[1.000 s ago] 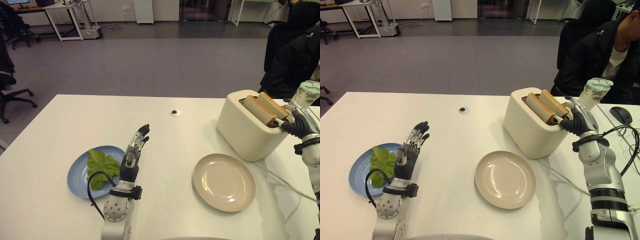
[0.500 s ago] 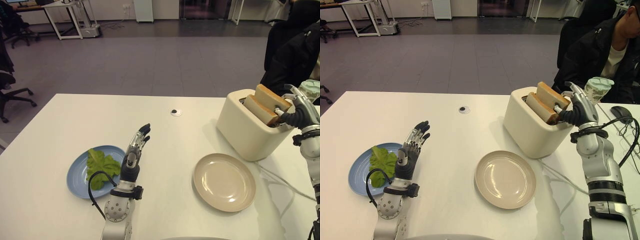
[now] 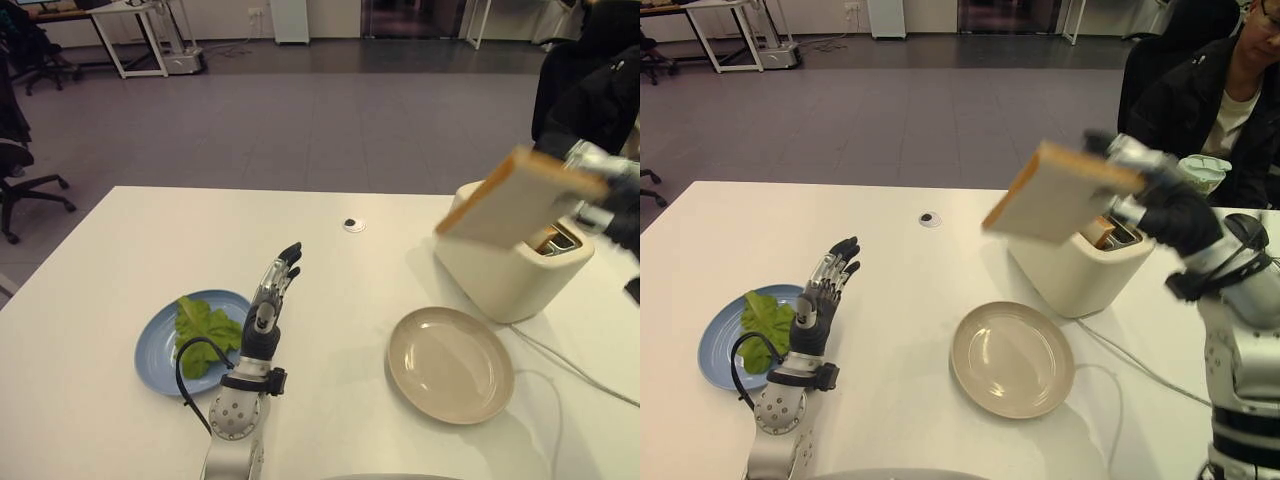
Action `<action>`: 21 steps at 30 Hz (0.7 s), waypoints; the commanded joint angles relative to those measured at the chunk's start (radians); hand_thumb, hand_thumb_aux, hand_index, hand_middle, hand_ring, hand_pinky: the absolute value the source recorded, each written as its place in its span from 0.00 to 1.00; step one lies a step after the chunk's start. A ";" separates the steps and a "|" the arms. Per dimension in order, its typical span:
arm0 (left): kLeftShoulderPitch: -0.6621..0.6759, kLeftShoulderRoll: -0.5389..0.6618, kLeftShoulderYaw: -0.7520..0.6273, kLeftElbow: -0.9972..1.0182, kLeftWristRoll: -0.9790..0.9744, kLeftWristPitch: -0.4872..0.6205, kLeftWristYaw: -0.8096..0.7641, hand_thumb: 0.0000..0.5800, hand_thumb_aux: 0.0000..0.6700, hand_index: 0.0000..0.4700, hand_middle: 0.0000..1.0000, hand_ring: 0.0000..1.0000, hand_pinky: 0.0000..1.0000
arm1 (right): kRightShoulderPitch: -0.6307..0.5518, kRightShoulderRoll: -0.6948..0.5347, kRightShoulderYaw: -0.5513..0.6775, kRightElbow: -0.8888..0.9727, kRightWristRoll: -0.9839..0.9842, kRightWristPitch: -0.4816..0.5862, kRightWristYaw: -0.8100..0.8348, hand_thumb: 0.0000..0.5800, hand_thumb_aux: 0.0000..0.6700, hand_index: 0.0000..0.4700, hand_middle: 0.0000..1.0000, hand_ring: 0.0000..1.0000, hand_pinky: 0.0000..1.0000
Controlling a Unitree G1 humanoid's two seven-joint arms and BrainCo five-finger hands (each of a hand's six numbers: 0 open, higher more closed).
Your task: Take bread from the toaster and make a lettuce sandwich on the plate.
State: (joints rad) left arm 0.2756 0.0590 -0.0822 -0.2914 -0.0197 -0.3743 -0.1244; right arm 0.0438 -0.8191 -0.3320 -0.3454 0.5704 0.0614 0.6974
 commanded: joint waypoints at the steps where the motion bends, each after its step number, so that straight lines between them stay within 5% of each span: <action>1: 0.010 0.010 0.007 -0.006 0.008 0.007 0.000 0.00 0.00 0.00 0.00 0.00 0.00 | 0.190 -0.077 0.048 -0.011 -0.052 0.048 0.181 1.00 1.00 1.00 0.00 0.00 0.00; 11: 0.014 0.027 0.021 -0.014 0.001 0.008 -0.012 0.00 0.00 0.00 0.00 0.00 0.00 | 0.199 0.007 0.239 0.173 -0.382 0.030 0.082 1.00 1.00 1.00 0.00 0.00 0.00; 12: 0.017 0.027 0.021 -0.013 0.002 0.006 -0.011 0.00 0.00 0.00 0.00 0.00 0.00 | 0.170 0.028 0.236 0.191 -0.391 0.050 0.047 0.91 0.69 0.69 0.00 0.00 0.00; 13: 0.018 0.029 0.019 -0.014 0.002 0.006 -0.013 0.00 0.00 0.00 0.00 0.00 0.00 | 0.159 0.038 0.229 0.184 -0.387 0.063 0.034 0.00 0.00 0.00 0.00 0.00 0.00; 21: 0.001 0.074 0.078 -0.026 -0.014 0.014 -0.026 0.00 0.00 0.00 0.00 0.00 0.00 | 0.108 0.070 0.117 -0.063 -0.336 0.124 -0.055 0.00 0.00 0.00 0.00 0.00 0.00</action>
State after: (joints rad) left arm 0.2929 0.1007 -0.0395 -0.3051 -0.0225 -0.3745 -0.1417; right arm 0.1670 -0.7535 -0.1771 -0.3344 0.2124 0.1568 0.6590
